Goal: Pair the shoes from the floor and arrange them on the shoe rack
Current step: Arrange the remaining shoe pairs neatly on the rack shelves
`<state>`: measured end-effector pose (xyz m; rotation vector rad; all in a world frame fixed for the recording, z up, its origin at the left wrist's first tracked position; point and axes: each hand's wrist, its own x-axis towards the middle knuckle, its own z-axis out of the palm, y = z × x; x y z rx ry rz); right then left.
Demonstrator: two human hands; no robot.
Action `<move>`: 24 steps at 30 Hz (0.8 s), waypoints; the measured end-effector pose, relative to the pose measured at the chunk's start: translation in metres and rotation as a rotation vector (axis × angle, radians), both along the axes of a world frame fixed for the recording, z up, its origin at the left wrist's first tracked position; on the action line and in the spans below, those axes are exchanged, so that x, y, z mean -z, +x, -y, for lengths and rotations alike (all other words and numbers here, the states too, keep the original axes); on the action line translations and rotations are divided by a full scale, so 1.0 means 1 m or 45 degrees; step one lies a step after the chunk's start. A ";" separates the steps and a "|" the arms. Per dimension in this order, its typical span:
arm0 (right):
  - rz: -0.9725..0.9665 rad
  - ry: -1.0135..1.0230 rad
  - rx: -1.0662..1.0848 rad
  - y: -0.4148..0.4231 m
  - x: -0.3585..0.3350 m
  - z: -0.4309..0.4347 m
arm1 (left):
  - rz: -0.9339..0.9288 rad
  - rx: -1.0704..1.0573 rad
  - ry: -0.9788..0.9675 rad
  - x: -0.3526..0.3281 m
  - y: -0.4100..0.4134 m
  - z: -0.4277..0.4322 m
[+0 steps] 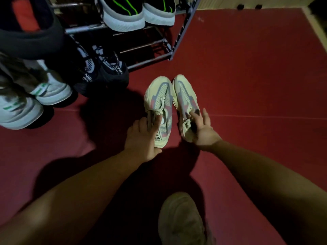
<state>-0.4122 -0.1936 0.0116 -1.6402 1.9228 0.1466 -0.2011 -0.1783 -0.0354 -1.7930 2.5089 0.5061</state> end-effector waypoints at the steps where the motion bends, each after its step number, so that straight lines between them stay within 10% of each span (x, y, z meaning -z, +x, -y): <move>1: 0.049 0.012 0.118 0.004 0.001 0.000 | -0.024 0.038 0.064 0.002 0.000 0.002; 8: -0.245 -0.049 0.184 0.021 0.029 0.000 | -0.135 0.238 0.209 0.014 -0.012 0.012; 24: 0.581 -0.415 0.253 -0.008 0.007 0.034 | -1.197 -0.349 -0.108 -0.030 -0.031 0.040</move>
